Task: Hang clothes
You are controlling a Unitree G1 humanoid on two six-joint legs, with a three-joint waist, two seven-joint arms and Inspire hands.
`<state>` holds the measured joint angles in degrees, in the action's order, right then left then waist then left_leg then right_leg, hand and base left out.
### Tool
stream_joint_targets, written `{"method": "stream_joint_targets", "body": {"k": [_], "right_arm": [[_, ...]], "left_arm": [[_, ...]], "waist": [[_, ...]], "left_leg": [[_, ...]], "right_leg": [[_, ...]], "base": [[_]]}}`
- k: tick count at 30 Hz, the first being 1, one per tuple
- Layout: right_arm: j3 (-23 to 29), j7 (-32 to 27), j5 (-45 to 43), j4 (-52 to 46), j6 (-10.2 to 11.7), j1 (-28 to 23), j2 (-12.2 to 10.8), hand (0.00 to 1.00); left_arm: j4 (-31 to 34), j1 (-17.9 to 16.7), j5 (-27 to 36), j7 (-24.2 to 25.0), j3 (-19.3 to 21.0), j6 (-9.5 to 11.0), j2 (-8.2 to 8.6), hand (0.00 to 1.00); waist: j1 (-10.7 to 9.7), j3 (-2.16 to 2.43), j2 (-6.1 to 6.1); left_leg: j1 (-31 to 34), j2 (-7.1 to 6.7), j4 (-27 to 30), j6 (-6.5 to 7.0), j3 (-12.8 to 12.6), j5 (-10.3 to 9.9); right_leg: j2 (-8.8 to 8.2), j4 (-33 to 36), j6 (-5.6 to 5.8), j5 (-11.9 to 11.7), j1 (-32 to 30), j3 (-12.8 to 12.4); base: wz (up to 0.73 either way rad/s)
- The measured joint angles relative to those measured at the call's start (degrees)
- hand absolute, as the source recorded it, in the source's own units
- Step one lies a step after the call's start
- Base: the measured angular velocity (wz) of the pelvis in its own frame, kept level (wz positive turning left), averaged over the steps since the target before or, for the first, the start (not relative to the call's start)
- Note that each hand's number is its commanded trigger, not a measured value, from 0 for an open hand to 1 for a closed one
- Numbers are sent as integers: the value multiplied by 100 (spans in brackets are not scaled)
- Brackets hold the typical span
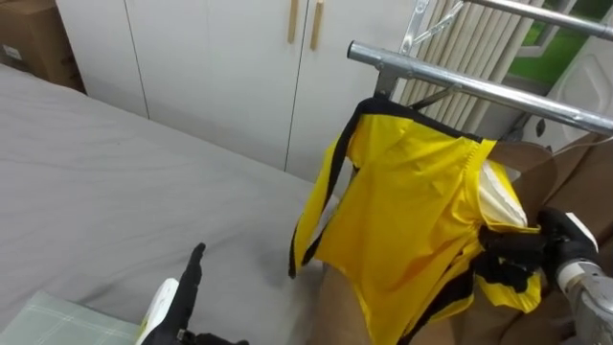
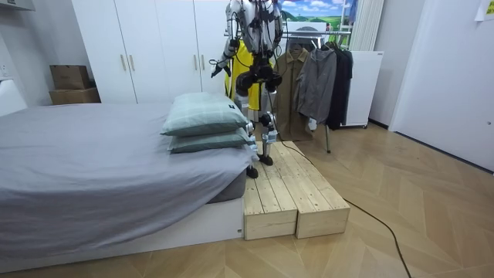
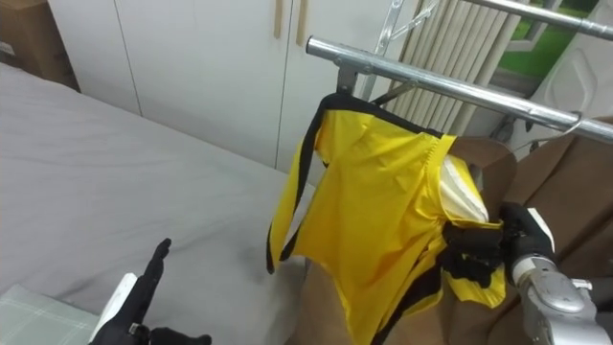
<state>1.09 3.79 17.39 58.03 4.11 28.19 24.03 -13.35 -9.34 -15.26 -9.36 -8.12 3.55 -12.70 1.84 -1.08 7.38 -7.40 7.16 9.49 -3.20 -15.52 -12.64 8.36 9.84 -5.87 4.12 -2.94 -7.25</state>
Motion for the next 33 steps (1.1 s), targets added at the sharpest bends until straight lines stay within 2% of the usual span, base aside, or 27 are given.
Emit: {"method": "stream_joint_targets", "body": {"k": [1, 5, 10, 29, 33], "right_arm": [[0, -1, 3, 0, 0, 0, 0, 0], [3, -7, 157, 122, -12, 0, -9, 0], [2, -19, 483, 264, -164, -14, -25, 0], [8, -189, 482, 262, -173, -13, -24, 0], [7, -202, 494, 261, -176, -12, -24, 0]], "left_arm": [[0, 0, 0, 0, 0, 0, 0, 0], [0, 0, 0, 0, -2, 0, 0, 0], [0, 2, 2, 0, -2, 0, 5, 0], [-7, 1, 5, 6, -72, -1, 50, 0], [-23, -3, 5, 73, -126, -67, 47, 0]], "waist": [[1, 1, 1], [2, 2, 2], [-10, 3, 2], [-95, 4, 4], [-123, 4, 4]], "left_leg": [[-1, 0, 0, 0, 0, 0], [-9, 0, 0, 0, 0, 0], [-8, -1, 0, 0, -3, 0], [-17, 0, -1, 0, -20, 0], [-45, 1, -3, 0, -60, 0]], "right_leg": [[1, 2, 0, 0, 1, -1], [0, 2, 0, 0, 10, 1], [1, 4, 0, 0, 7, -2], [5, 11, 0, 0, 15, -21], [14, 33, 0, 0, 43, -58]], "base": [[0], [0], [0], [0], [-4]]}}
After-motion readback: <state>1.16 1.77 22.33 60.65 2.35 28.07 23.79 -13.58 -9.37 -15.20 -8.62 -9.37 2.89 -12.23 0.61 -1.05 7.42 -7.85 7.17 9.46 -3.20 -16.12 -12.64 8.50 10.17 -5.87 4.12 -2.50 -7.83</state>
